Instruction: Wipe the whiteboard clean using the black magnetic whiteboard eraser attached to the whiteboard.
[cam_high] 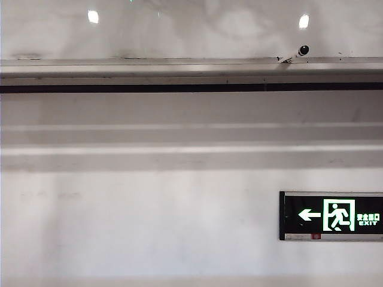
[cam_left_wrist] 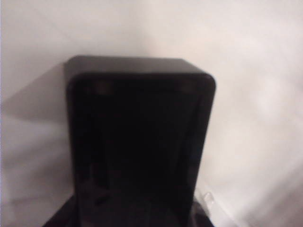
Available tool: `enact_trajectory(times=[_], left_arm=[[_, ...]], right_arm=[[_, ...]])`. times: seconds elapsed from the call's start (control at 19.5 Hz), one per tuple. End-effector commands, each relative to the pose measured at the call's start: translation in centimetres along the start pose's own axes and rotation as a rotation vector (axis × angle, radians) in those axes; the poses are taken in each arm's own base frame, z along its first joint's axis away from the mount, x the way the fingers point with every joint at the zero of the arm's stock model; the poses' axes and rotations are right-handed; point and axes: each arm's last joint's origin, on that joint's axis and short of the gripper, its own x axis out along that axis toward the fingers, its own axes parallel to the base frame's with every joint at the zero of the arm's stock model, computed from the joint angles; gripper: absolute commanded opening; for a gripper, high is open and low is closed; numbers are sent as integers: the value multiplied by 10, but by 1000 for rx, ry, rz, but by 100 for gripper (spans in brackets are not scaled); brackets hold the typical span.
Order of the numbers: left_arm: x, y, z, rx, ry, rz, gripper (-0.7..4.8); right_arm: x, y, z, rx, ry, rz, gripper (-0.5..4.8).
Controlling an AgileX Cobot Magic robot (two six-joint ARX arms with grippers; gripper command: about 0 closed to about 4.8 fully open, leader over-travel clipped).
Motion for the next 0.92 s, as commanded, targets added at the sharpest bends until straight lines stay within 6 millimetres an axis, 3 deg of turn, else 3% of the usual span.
enact_trajectory(times=[0.05,0.26,0.36,0.51,0.67,0.82,0.87,0.92], left_arm=[[-5,-7,7,4,-20,-7,107],[-12,-3,22,9,-88,170,137],[-15,-2,27,9,-116,207,199],[-19,-2,29,4,-110,222,360],[-27,-3,31,-6,-74,210,445],[-54,-7,43,-42,-34,181,424],[-67,-9,50,-47,-36,161,344],[-96,-13,64,-49,-47,116,121]], right_arm=[[-3,-1,3,8,-24,-8,0],[-3,-1,3,8,-24,-9,0],[-3,-1,3,8,-24,-9,-1],[-3,-1,3,7,-24,-9,0],[-3,-2,4,8,-31,-23,0],[-4,-6,6,11,-36,-92,0],[-5,-8,6,14,-14,-162,0],[-10,-11,5,20,37,-257,-1]])
